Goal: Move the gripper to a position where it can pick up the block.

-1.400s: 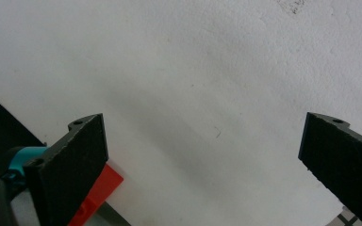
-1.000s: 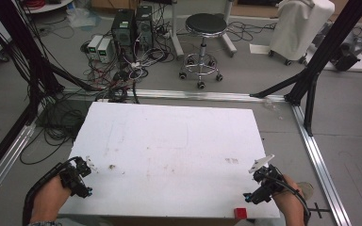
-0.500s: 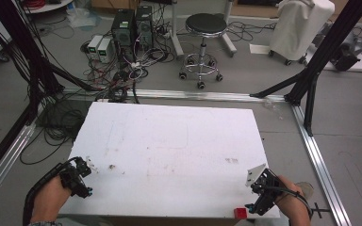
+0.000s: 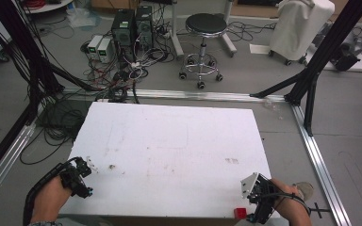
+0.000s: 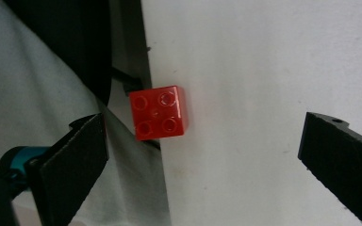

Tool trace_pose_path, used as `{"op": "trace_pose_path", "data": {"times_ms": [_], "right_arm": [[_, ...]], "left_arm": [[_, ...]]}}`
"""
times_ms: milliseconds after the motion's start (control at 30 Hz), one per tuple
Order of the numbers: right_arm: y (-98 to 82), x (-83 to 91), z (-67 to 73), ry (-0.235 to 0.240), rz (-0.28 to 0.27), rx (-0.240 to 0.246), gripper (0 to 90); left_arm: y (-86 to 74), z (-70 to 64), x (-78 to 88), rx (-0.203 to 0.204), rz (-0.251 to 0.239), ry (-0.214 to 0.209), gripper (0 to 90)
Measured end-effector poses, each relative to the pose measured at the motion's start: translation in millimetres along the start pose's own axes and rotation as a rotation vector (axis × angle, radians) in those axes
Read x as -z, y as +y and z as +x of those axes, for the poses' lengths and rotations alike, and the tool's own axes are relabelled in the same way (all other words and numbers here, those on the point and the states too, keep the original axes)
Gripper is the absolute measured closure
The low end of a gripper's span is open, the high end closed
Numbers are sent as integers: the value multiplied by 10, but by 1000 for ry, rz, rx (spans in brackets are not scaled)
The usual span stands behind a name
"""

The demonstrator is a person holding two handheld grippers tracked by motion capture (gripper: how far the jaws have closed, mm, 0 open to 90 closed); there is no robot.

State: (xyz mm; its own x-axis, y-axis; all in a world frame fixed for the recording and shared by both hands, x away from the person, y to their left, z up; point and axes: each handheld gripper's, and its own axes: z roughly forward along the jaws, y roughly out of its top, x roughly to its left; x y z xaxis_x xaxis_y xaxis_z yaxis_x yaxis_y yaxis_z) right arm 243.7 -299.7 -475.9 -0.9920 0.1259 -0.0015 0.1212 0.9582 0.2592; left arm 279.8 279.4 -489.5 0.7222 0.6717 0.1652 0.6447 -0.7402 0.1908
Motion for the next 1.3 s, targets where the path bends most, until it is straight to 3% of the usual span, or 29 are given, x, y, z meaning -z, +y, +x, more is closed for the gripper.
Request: {"op": "trace_pose_path", "data": {"times_ms": [133,333,467,633,833,867,1000,1133,1300], "right_arm": [[33,-21,24,12,25,23,15],[124,-116,51,48,116,51,15],[185,-202,48,73,137,55,15],[218,-300,67,115,125,51,15],[214,-366,53,114,158,36,15],[211,-387,43,114,172,12,15],[211,-409,46,107,195,34,15],[220,-455,59,139,211,18,14],[250,-527,64,143,246,42,14]], "left_arm": [[1,-3,1,1,-4,-3,221],[-1,-4,2,1,-6,-3,220],[-5,6,8,5,-6,-6,220],[-10,5,5,10,-10,-5,220],[-8,6,6,11,-12,-8,220],[-7,5,4,10,-10,-10,221],[-2,3,-1,8,-9,-14,221],[0,0,-2,8,-10,-16,221],[-2,1,0,9,-11,-17,221]]}}
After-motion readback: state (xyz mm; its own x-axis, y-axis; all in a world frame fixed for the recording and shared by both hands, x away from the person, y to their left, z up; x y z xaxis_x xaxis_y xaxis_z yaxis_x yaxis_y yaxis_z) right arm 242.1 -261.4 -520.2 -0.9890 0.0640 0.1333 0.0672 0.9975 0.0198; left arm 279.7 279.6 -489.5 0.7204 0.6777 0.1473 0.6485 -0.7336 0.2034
